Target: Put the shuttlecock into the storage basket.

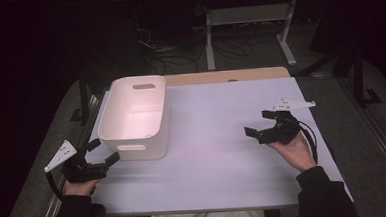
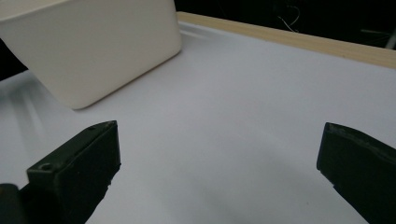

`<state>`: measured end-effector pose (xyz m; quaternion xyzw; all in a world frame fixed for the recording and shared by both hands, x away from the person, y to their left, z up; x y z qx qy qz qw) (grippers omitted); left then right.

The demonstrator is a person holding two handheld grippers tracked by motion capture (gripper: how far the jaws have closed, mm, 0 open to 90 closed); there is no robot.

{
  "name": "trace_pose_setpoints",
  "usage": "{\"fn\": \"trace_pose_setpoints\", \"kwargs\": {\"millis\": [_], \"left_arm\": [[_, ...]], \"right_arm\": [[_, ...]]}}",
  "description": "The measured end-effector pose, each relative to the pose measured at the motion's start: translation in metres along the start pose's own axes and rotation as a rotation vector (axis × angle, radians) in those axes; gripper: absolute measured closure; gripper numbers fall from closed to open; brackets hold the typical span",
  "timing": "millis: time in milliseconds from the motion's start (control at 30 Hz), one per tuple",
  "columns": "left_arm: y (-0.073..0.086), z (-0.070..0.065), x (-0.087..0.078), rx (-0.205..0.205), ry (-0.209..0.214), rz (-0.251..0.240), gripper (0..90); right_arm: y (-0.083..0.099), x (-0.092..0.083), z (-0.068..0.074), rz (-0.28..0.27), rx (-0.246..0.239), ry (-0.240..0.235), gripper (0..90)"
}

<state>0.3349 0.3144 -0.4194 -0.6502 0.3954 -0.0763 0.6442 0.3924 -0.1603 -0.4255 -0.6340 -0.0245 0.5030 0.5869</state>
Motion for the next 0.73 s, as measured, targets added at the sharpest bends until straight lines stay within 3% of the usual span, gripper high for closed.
{"fn": "trace_pose_setpoints", "kwargs": {"millis": [367,733], "left_arm": [[0.000,0.000,0.000,-0.002,0.000,0.003,0.0],[0.000,0.001,0.000,-0.003,-0.002,0.001,0.0]], "right_arm": [[0.023,-0.014,-0.015,-0.040,0.026,0.050,0.0],[0.048,-0.028,-0.024,-0.040,0.044,0.077,0.0]]}}
Point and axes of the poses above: each handheld gripper's, and its own axes: x roughly forward along the jaws, y roughly out of its underside, z roughly to its left, the point moved 8 cm from there along x, roughly forward along the jaws, and after that the axes turned 11 degrees about z, right-handed, at the moved point
